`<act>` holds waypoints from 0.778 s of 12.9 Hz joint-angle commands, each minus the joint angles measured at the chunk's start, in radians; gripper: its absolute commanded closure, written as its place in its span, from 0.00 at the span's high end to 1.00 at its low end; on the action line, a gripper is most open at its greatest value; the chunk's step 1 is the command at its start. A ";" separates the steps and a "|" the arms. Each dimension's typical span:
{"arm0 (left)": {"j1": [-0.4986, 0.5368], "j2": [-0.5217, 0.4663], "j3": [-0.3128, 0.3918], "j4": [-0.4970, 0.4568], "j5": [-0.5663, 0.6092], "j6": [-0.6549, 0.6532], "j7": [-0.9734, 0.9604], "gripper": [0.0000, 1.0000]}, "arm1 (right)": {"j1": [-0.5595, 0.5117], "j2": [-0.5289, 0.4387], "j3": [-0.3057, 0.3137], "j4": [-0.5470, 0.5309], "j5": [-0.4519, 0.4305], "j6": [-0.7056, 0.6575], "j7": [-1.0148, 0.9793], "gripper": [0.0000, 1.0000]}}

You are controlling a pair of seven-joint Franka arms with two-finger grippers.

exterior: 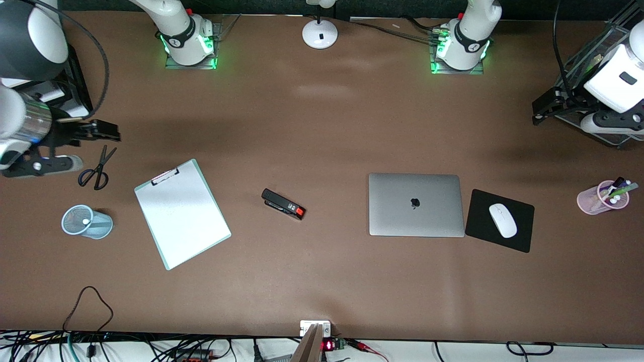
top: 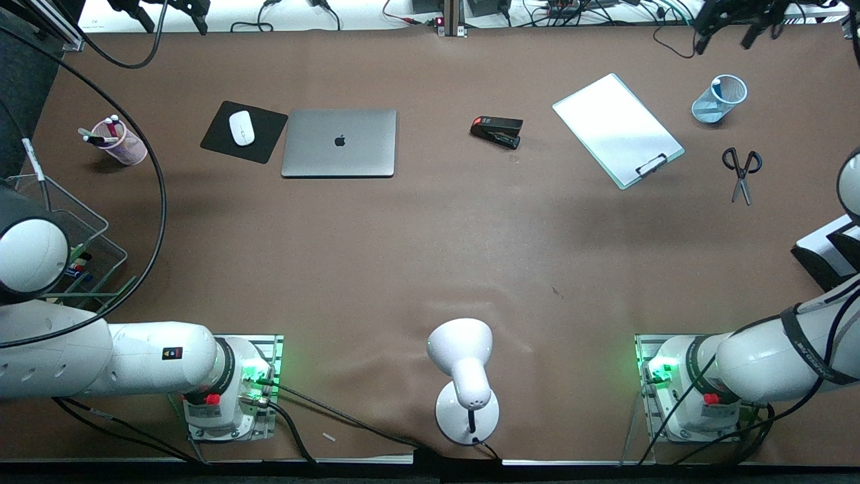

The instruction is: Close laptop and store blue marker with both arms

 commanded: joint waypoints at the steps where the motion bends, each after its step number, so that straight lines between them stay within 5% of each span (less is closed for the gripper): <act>1: 0.004 -0.053 -0.005 -0.059 0.017 0.028 0.020 1.00 | -0.126 -0.036 0.012 0.015 -0.009 -0.001 0.020 1.00; 5: 0.005 -0.047 -0.005 -0.047 0.019 0.028 0.020 1.00 | -0.113 -0.053 0.012 0.000 -0.016 0.054 0.033 1.00; 10: 0.005 -0.047 -0.004 -0.045 0.020 0.026 0.018 1.00 | -0.111 -0.199 0.012 -0.194 -0.002 0.152 0.052 1.00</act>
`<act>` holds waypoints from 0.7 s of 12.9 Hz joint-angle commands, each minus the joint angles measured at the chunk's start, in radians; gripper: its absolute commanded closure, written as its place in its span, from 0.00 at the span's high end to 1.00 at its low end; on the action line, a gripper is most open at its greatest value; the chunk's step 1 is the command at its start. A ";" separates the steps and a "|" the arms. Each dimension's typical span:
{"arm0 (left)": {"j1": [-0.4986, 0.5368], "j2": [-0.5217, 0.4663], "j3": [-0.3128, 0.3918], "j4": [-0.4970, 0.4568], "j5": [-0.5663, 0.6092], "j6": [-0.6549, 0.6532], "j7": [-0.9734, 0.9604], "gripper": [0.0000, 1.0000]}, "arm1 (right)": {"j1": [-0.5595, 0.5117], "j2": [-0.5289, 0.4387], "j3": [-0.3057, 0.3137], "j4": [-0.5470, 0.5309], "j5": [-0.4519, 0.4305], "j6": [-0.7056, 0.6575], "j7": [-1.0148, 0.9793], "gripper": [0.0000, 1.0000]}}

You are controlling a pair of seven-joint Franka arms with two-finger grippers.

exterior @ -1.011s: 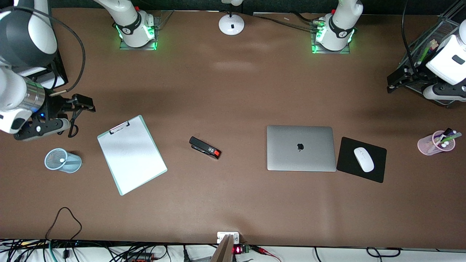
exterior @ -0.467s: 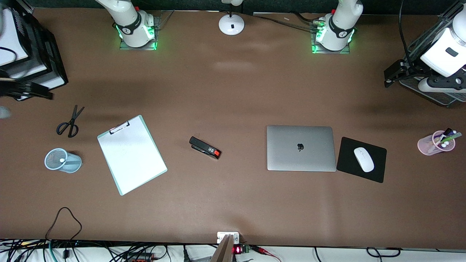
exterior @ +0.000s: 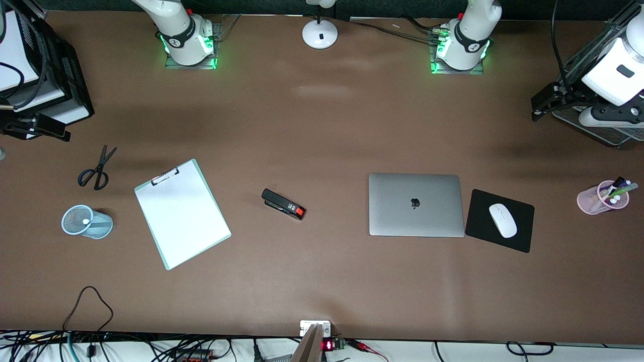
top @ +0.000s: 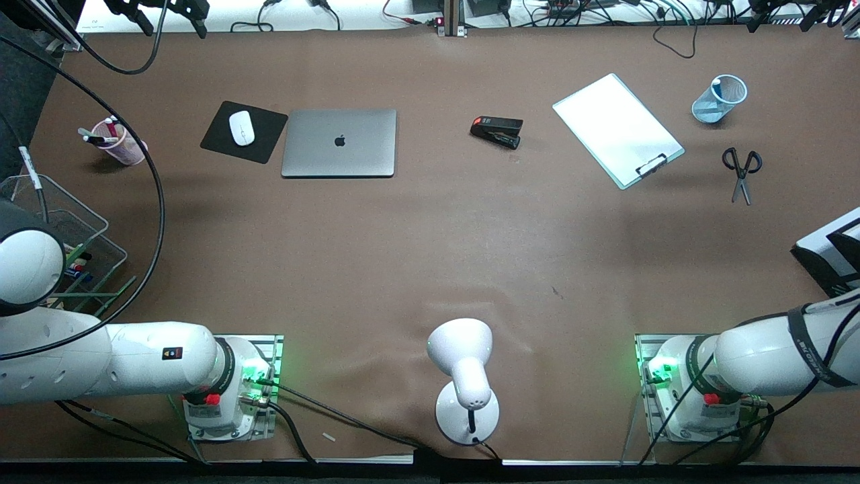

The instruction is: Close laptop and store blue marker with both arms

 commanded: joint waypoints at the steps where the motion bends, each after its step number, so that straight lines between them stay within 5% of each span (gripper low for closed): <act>1: 0.005 -0.023 -0.003 -0.020 0.018 0.011 0.018 1.00 | 0.000 -0.092 0.004 -0.097 0.006 0.011 0.032 1.00; 9: 0.008 -0.023 0.000 -0.020 0.009 0.011 0.016 1.00 | 0.006 -0.081 0.006 -0.063 0.014 0.000 0.032 1.00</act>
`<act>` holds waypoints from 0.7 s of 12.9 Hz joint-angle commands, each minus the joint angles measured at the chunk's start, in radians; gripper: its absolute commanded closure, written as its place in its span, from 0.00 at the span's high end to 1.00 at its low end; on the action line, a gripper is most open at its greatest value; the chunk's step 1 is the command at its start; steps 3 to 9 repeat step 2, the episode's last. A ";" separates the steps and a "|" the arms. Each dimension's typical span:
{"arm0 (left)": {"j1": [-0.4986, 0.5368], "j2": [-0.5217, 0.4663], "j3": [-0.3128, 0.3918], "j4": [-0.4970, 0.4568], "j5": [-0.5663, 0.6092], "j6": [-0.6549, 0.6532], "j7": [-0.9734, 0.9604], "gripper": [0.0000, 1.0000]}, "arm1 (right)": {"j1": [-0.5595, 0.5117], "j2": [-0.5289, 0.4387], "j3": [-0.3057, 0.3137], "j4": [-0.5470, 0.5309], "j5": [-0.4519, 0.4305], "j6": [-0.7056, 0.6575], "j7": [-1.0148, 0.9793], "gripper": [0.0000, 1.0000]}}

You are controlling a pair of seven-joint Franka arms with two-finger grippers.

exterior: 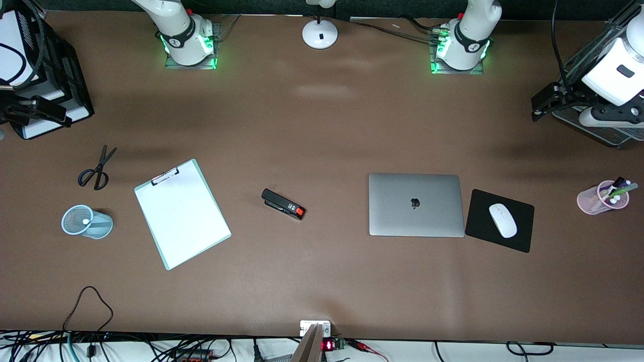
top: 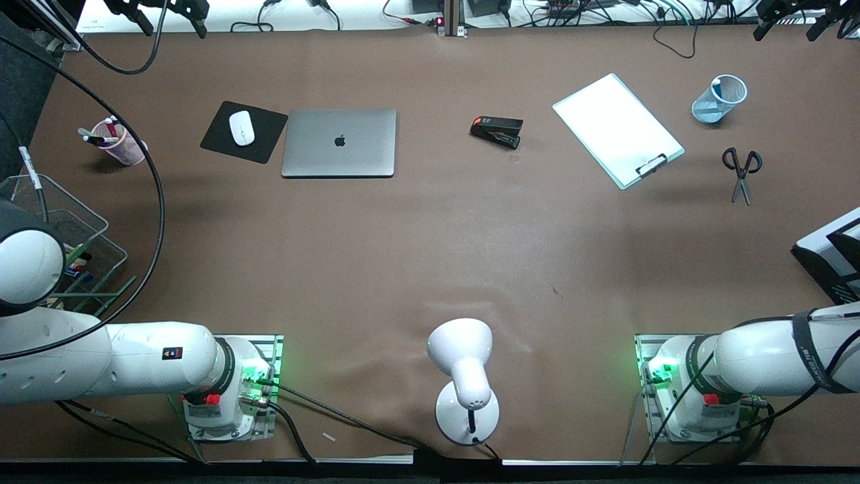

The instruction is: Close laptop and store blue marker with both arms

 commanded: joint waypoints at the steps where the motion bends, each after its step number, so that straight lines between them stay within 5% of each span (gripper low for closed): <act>1: 0.007 -0.023 0.001 -0.020 0.004 0.014 0.016 1.00 | 0.000 -0.009 0.005 0.004 0.012 0.002 0.019 1.00; 9: 0.007 -0.023 0.001 -0.021 0.003 0.022 0.016 1.00 | 0.000 -0.009 0.005 0.004 0.012 0.002 0.019 1.00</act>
